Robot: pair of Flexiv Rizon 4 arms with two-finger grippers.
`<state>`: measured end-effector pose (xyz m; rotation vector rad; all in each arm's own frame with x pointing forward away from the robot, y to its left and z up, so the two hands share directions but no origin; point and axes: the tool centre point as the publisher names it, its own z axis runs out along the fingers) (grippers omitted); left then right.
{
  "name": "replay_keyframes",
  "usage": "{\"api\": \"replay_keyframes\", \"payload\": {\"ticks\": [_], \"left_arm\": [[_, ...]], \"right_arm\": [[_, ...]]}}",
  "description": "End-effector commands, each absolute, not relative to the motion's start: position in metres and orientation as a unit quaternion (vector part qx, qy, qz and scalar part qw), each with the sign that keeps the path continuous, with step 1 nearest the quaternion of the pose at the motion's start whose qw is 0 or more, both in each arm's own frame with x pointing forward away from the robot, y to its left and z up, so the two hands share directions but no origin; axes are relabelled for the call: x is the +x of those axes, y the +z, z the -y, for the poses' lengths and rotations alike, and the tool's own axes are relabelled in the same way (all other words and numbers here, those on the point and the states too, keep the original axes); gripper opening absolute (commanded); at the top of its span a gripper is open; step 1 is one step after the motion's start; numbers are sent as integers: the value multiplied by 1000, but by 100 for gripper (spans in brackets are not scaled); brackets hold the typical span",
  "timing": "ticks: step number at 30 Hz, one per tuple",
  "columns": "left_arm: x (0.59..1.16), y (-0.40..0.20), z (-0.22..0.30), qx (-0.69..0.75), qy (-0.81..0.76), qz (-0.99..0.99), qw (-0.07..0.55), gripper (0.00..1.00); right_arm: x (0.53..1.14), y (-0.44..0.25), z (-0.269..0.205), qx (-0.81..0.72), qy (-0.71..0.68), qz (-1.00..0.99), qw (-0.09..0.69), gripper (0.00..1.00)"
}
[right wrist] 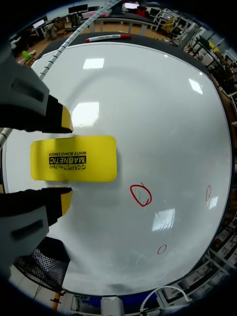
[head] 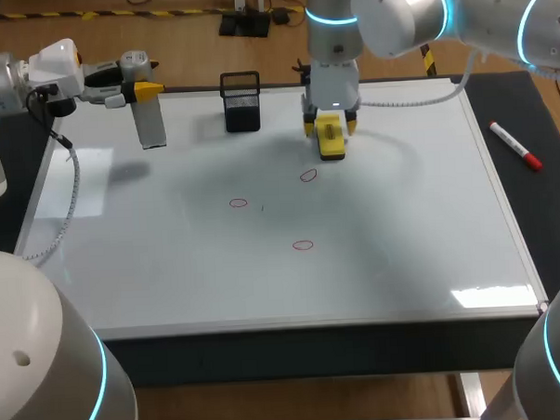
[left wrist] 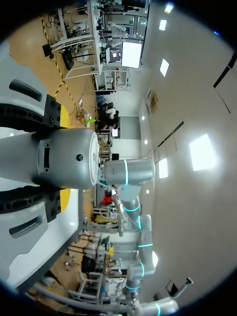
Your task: Pick up the inspection probe, press it on each red-marked spot on the whiteboard one by one, put down the probe, pick up the eraser, and wipe off all the red marks.
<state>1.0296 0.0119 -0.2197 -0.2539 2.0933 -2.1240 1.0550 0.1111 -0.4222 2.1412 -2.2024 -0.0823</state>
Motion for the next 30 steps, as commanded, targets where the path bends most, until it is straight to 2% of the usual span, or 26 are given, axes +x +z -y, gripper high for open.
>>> {"api": "replay_keyframes", "payload": {"ticks": [1, 13, 30], "left_arm": [[1029, -218, -11, -85, -707, -698, 76, 0], [1029, -218, -11, -85, -707, -698, 76, 0], [1029, -218, -11, -85, -707, -698, 76, 0]], "right_arm": [[1055, -421, -110, 696, -25, 716, 39, 0], [1042, -389, -93, 678, -14, 735, 19, 0], [1004, -374, -8, 617, 7, 787, 17, 0]]}}
